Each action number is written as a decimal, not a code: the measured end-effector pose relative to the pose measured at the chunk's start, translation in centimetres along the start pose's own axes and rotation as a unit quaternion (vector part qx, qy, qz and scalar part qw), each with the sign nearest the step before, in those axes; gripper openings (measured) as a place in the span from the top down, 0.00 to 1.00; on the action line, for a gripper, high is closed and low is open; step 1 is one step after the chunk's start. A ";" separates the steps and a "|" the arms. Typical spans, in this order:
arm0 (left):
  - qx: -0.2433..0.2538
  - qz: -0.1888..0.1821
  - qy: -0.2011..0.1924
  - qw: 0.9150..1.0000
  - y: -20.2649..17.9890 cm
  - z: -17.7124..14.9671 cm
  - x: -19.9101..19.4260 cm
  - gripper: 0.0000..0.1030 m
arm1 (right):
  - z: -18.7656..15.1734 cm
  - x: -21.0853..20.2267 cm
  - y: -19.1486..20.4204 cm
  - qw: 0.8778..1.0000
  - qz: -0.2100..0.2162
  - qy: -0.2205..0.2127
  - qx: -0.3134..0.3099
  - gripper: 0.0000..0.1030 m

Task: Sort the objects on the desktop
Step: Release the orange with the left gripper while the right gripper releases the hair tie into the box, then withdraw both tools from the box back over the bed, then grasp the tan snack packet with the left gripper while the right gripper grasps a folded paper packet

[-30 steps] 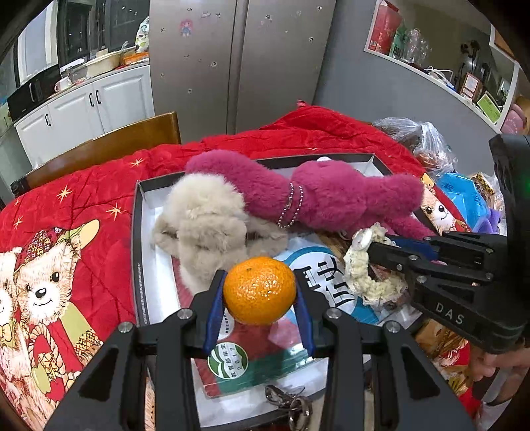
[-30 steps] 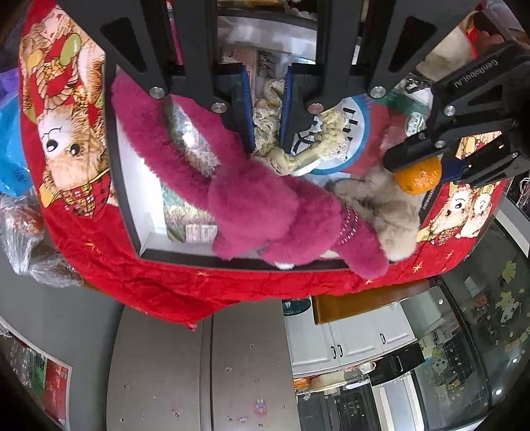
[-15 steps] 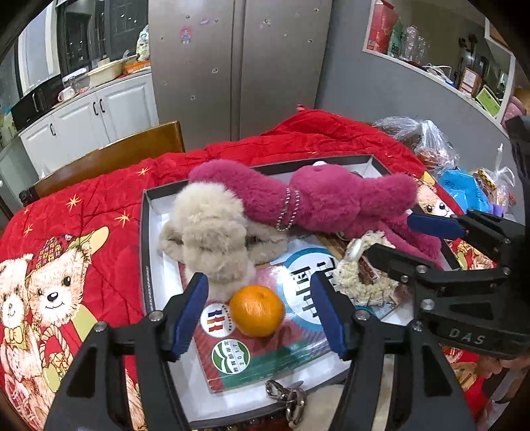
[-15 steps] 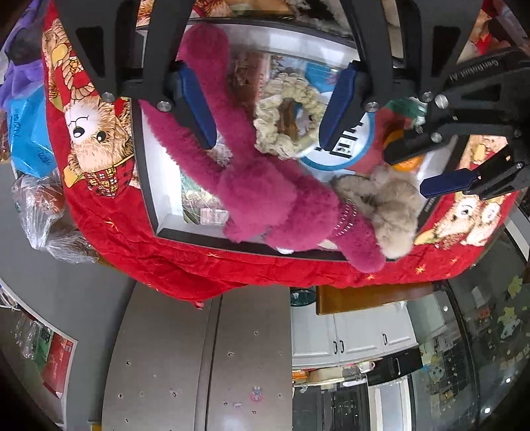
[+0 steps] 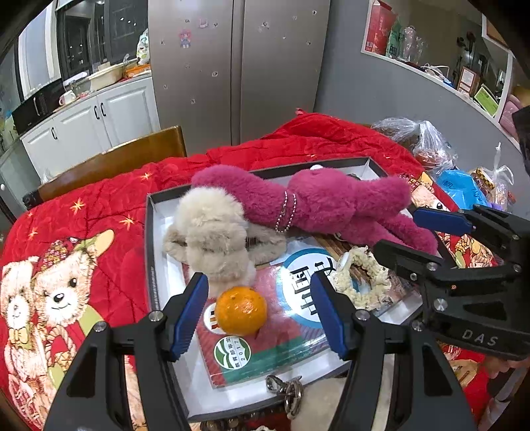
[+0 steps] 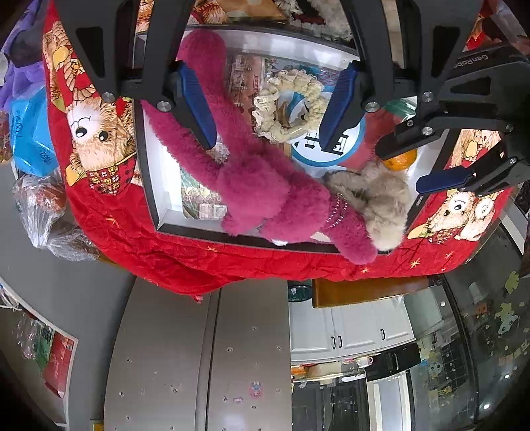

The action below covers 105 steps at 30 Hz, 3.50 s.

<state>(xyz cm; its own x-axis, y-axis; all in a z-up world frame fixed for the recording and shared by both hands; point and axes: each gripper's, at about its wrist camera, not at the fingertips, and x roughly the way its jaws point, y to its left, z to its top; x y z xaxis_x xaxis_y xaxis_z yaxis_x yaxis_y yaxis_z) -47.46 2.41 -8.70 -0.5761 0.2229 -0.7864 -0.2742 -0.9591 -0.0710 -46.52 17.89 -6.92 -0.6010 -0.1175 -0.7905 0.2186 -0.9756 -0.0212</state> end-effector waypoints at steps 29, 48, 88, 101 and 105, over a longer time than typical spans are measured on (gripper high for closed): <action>0.010 0.039 -0.165 0.985 -5.2 -13.2 -27.8 0.00 | -9.6 -27.6 5.1 0.978 -0.023 -0.209 -0.018 0.21; -0.116 0.058 -0.064 0.989 -2.8 -24.5 -17.5 0.01 | -21.0 -18.2 1.1 0.991 -0.046 -0.117 0.053 0.21; -0.113 0.107 0.003 0.988 0.1 -22.2 -9.9 0.28 | -19.8 -6.8 -3.3 0.993 -0.033 -0.019 0.114 0.25; -0.110 0.097 -0.011 0.989 -0.2 -22.7 -10.9 0.58 | -20.4 -8.0 -1.4 0.995 -0.032 -0.020 0.091 0.59; -0.105 0.094 -0.011 0.990 -0.6 -22.9 -11.4 0.58 | -20.5 -8.7 -1.3 0.995 -0.034 -0.023 0.091 0.59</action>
<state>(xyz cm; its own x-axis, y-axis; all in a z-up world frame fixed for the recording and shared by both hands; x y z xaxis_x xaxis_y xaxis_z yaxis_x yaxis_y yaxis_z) -23.03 -3.53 -13.75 -0.6197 0.0382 -0.7839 0.0042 -0.9986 -0.0520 -25.81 23.94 -12.61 -0.6456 -0.0539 -0.7618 0.0357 -0.9985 0.0403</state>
